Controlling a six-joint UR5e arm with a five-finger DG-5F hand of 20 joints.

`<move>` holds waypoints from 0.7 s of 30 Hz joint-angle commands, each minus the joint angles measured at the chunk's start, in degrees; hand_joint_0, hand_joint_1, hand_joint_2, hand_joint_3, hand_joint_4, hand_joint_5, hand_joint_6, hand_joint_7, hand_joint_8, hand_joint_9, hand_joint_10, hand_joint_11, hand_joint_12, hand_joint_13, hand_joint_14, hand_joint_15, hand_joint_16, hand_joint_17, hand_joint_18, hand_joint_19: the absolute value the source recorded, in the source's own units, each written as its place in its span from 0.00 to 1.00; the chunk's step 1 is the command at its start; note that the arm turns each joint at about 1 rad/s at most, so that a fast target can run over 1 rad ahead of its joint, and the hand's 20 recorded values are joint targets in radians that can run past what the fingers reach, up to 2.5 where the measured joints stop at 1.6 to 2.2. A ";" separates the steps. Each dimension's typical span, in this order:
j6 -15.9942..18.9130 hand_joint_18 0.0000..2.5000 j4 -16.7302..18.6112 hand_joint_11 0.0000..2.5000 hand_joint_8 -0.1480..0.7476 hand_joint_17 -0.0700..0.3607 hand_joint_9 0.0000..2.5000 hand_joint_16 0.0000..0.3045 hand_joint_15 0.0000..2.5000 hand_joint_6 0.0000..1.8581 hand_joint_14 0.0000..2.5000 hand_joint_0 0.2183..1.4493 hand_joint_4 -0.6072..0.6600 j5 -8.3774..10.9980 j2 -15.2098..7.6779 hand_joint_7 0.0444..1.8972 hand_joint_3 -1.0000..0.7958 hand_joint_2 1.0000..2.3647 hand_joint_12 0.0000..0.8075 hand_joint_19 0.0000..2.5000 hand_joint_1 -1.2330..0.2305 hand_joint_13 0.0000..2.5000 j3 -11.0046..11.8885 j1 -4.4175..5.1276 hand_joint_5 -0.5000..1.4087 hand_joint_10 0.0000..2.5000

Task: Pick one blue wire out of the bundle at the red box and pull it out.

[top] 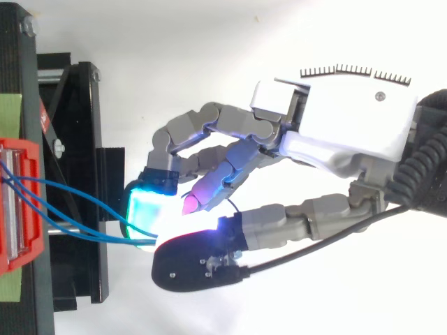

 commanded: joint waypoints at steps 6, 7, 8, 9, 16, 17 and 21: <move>-0.02 0.22 0.00 0.00 0.36 0.53 0.43 0.23 0.02 0.43 0.00 0.18 0.24 0.00 -0.06 0.57 0.55 0.49 0.45 0.20 0.45 0.18 0.00 -0.09 0.23 0.00; -0.02 0.22 0.00 0.04 0.37 0.53 0.46 0.23 0.03 0.43 0.00 0.18 0.24 0.00 -0.06 0.58 0.56 0.49 0.47 0.20 0.44 0.18 0.00 0.00 0.23 0.00; 0.07 0.22 0.00 0.10 0.38 0.53 0.49 0.23 0.04 0.44 0.00 0.20 0.24 0.00 -0.06 0.58 0.57 0.45 0.47 0.21 0.42 0.19 0.00 0.00 0.23 0.00; 0.07 0.22 0.00 0.15 0.38 0.53 0.51 0.23 0.06 0.45 0.00 0.21 0.24 0.00 -0.06 0.56 0.59 0.42 0.49 0.21 0.40 0.20 0.00 0.00 0.22 0.01; -0.02 0.21 0.09 0.19 0.42 0.53 0.48 0.23 0.07 0.46 0.00 0.25 0.29 -0.17 -0.06 0.52 0.61 0.23 0.50 0.21 0.32 0.20 0.00 -0.09 0.21 0.01; 0.07 0.21 0.09 0.19 0.42 0.53 0.48 0.23 0.07 0.46 0.00 0.26 0.29 -0.17 -0.06 0.52 0.61 0.20 0.51 0.21 0.31 0.20 0.00 -0.09 0.21 0.01; -0.02 0.20 0.00 0.20 0.42 0.52 0.47 0.22 0.08 0.47 0.00 0.30 0.34 -0.17 0.03 0.51 0.61 0.00 0.50 0.22 0.27 0.19 0.00 -0.09 0.21 0.01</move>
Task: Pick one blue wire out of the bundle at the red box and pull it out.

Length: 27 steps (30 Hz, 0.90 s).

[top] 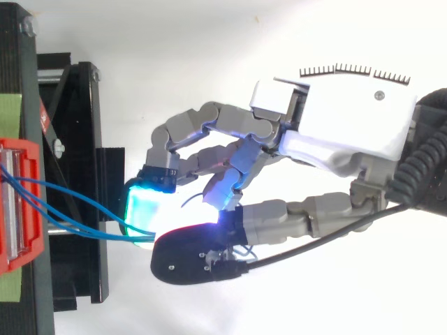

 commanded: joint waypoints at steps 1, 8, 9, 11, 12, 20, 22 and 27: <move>-0.02 0.20 -0.06 0.19 0.42 0.52 0.46 0.23 0.08 0.47 0.00 0.29 0.36 -0.02 -0.01 0.50 0.60 0.00 0.51 0.22 0.27 0.19 0.00 -0.08 0.21 0.01; -0.02 0.19 -0.06 0.19 0.43 0.51 0.44 0.22 0.08 0.47 0.00 0.26 0.46 0.07 -0.01 0.47 0.49 0.01 0.50 0.23 0.32 0.18 0.00 -0.08 0.20 0.01; 0.07 0.18 -0.06 0.19 0.42 0.50 0.44 0.21 0.08 0.46 0.00 0.26 0.47 0.07 -0.01 0.48 0.47 0.01 0.49 0.23 0.33 0.18 0.00 -0.08 0.20 0.01; -0.02 0.16 -0.06 0.20 0.41 0.47 0.42 0.20 0.09 0.45 0.00 0.24 0.47 -0.02 -0.01 0.50 0.43 0.01 0.46 0.24 0.35 0.17 0.00 -0.08 0.20 0.01; -0.02 0.16 -0.06 0.19 0.41 0.48 0.42 0.20 0.09 0.44 0.00 0.24 0.47 -0.02 -0.01 0.51 0.42 0.01 0.46 0.24 0.36 0.17 0.00 -0.08 0.20 0.01; -0.02 0.16 -0.06 0.18 0.42 0.49 0.40 0.21 0.09 0.36 0.00 0.22 0.51 0.07 -0.01 0.59 0.37 0.01 0.47 0.24 0.39 0.16 0.00 -0.08 0.22 0.01; -0.02 0.16 -0.06 0.18 0.43 0.49 0.40 0.21 0.09 0.35 0.00 0.22 0.51 0.07 0.08 0.60 0.37 0.01 0.48 0.24 0.39 0.16 0.00 -0.08 0.22 0.01; -0.02 0.16 0.03 0.19 0.44 0.50 0.39 0.21 0.09 0.34 0.00 0.21 0.53 0.16 -0.01 0.62 0.35 0.01 0.49 0.25 0.37 0.16 0.00 -0.08 0.22 0.01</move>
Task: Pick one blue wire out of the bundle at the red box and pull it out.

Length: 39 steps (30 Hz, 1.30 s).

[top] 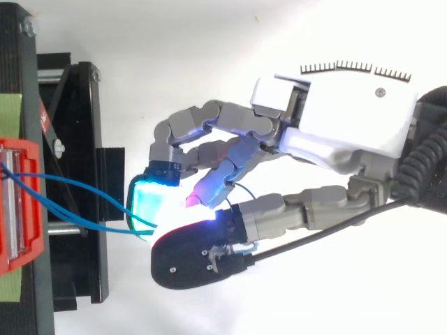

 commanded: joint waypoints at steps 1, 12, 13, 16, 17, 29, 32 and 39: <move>0.00 0.16 0.04 0.19 0.44 0.50 0.39 0.21 0.09 0.34 0.00 0.22 0.53 0.03 -0.01 0.61 0.36 0.01 0.48 0.24 0.35 0.16 0.01 -0.01 0.21 0.01; 0.09 0.16 0.04 0.21 0.44 0.50 0.36 0.21 0.09 0.43 0.00 0.32 0.54 0.03 -0.01 0.45 0.54 0.01 0.49 0.24 0.29 0.16 0.01 0.08 0.18 0.01; 0.09 0.17 0.04 0.21 0.44 0.50 0.37 0.21 0.09 0.43 0.00 0.32 0.54 0.03 -0.01 0.45 0.55 0.01 0.49 0.24 0.29 0.16 0.01 0.08 0.18 0.01; 0.18 0.17 0.04 0.21 0.45 0.50 0.37 0.21 0.09 0.43 0.00 0.33 0.53 0.03 0.07 0.44 0.57 0.01 0.50 0.24 0.31 0.16 0.01 0.08 0.19 0.01; 0.18 0.18 0.04 0.21 0.45 0.50 0.37 0.21 0.09 0.44 0.00 0.33 0.53 0.03 0.07 0.44 0.57 0.01 0.50 0.23 0.31 0.16 0.01 0.08 0.19 0.01; 0.18 0.20 0.04 0.16 0.45 0.55 0.41 0.24 0.09 0.42 0.00 0.28 0.53 0.03 -0.01 0.50 0.60 0.17 0.53 0.24 0.36 0.18 0.01 0.08 0.21 0.01; 0.18 0.20 0.04 0.15 0.46 0.55 0.41 0.24 0.08 0.42 0.00 0.26 0.53 0.03 0.07 0.50 0.59 0.25 0.53 0.24 0.39 0.18 0.01 0.16 0.21 0.01; 1.23 0.21 -0.04 0.15 0.48 0.55 0.41 0.25 0.08 0.43 0.00 0.25 0.55 -1.11 0.07 0.49 0.57 0.31 0.54 0.23 0.38 0.18 0.01 0.16 0.20 0.01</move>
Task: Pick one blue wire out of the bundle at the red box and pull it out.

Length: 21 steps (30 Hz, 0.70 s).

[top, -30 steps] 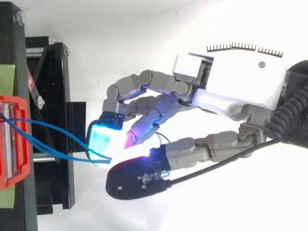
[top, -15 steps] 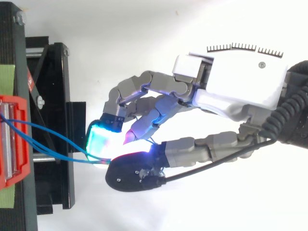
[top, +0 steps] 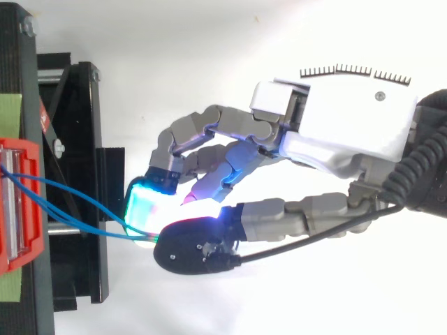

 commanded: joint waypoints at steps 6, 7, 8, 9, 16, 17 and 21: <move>1.45 0.21 -0.03 0.17 0.47 0.54 0.40 0.24 0.09 0.43 0.00 0.30 0.58 -1.43 0.02 0.47 0.60 0.15 0.53 0.23 0.33 0.19 0.00 0.02 0.20 0.01; 1.45 0.21 -0.03 0.16 0.47 0.54 0.40 0.24 0.09 0.43 0.00 0.30 0.58 -1.51 0.02 0.47 0.60 0.15 0.53 0.23 0.33 0.19 0.00 0.02 0.20 0.01; 1.45 0.21 -0.03 0.16 0.47 0.54 0.40 0.24 0.09 0.43 0.00 0.30 0.58 -1.51 0.02 0.48 0.60 0.14 0.53 0.23 0.33 0.19 0.00 0.02 0.20 0.01; 1.45 0.21 -0.03 0.16 0.47 0.54 0.40 0.24 0.08 0.43 0.00 0.30 0.58 -1.51 0.02 0.48 0.60 0.14 0.53 0.23 0.33 0.19 0.00 0.02 0.20 0.01; 1.54 0.21 -0.03 0.18 0.48 0.53 0.39 0.23 0.09 0.43 0.00 0.33 0.61 -1.51 0.02 0.48 0.61 0.10 0.53 0.23 0.32 0.19 0.00 0.02 0.20 0.01; 1.45 0.21 -0.03 0.18 0.48 0.53 0.39 0.23 0.09 0.43 0.00 0.33 0.61 -1.51 0.02 0.47 0.61 0.10 0.53 0.23 0.31 0.19 0.00 -0.07 0.20 0.01; 1.54 0.22 -0.03 0.17 0.48 0.54 0.40 0.24 0.09 0.42 0.00 0.32 0.66 -1.60 0.02 0.47 0.61 0.00 0.54 0.23 0.31 0.19 0.00 -0.15 0.20 0.01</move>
